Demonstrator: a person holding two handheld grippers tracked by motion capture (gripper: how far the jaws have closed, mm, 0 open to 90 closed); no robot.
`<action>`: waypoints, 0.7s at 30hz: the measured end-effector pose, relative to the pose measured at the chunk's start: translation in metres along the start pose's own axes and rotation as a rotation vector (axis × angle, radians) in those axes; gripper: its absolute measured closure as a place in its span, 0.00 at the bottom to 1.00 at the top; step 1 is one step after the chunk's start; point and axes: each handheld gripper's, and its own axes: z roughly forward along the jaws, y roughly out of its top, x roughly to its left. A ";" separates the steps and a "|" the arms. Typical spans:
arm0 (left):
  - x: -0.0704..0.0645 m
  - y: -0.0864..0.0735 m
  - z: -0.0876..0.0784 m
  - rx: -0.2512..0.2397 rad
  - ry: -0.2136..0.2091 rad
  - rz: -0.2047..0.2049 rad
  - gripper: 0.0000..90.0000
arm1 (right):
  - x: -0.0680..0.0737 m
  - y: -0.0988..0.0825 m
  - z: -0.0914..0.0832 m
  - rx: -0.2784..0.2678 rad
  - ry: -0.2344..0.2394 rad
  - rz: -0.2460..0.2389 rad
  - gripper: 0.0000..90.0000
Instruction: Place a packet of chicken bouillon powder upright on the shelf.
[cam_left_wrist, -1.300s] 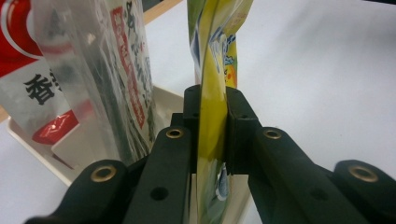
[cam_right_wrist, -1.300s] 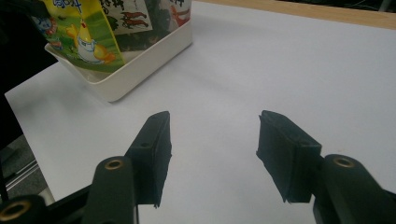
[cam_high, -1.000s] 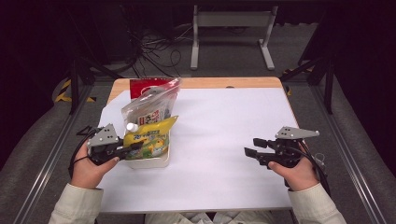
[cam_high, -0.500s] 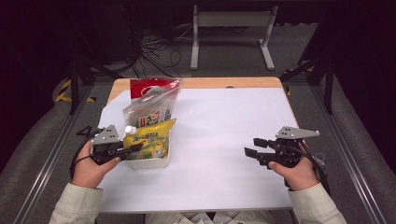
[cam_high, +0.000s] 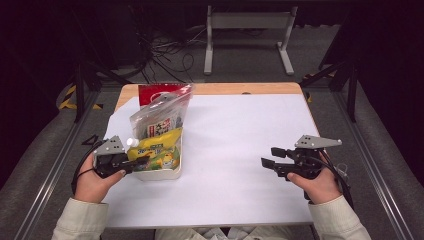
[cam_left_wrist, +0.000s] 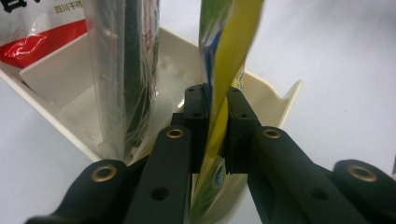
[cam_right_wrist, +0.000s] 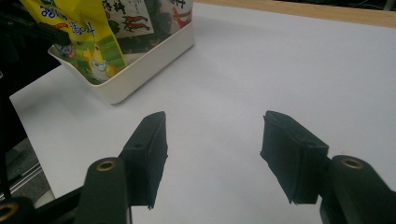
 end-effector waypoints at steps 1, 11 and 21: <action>0.000 -0.001 0.000 -0.001 -0.010 -0.019 0.89 | 0.000 0.000 0.000 -0.001 0.001 -0.002 0.44; -0.009 -0.009 -0.023 -0.090 0.083 -0.090 0.23 | -0.004 0.003 -0.004 -0.024 -0.011 -0.029 0.36; -0.016 -0.025 -0.032 -0.097 0.120 -0.089 0.14 | -0.012 -0.001 -0.016 -0.045 -0.041 -0.050 0.32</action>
